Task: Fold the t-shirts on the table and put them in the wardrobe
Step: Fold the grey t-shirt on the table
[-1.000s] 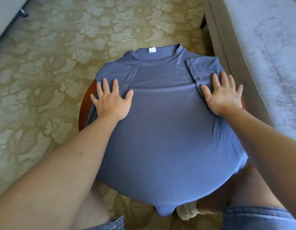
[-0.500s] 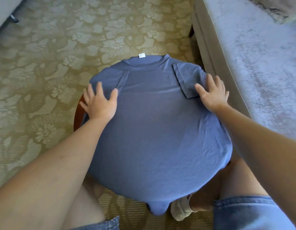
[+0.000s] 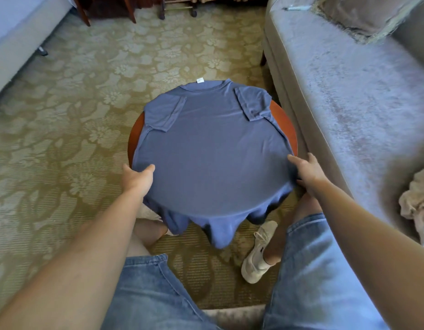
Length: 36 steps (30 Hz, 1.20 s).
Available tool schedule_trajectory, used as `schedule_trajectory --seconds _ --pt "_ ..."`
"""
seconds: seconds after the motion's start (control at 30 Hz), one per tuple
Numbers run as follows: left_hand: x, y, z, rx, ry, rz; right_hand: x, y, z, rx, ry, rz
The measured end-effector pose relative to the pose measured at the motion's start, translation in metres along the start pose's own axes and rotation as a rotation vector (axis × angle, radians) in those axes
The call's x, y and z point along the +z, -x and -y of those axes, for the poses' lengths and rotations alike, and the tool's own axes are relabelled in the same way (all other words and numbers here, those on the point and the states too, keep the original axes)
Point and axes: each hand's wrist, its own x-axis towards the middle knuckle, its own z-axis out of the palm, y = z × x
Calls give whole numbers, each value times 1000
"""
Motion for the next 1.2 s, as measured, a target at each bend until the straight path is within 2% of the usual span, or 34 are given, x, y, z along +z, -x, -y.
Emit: schedule_trajectory --seconds 0.1,0.2,0.3,0.43,0.53,0.77,0.87,0.97,1.07,1.13,1.2 --pt "-10 19 11 -25 -62 5 -1 15 -7 20 65 50" --pt "-23 33 12 13 -112 -16 -1 32 3 -53 317 -54" --pt "-32 40 9 95 7 -83 1 49 18 -180 421 -115" --pt "-38 42 -8 241 188 0 8 54 42 -271 174 -102" --pt "-40 37 -35 276 302 42 15 55 69 -316 -19 -70" --pt "-29 4 -102 284 446 130 34 24 129 -394 -59 -41" --pt "-13 -16 -108 319 307 174 42 5 135 -446 -16 83" --pt "6 -38 -83 362 -40 224 41 -20 107 -436 296 173" --pt "22 -49 -50 385 -484 133 34 -40 67 -403 585 108" --pt "30 -45 -36 434 -570 51 34 -47 51 -425 714 32" --pt "33 -36 -29 501 -554 -25 34 -47 45 -460 778 13"
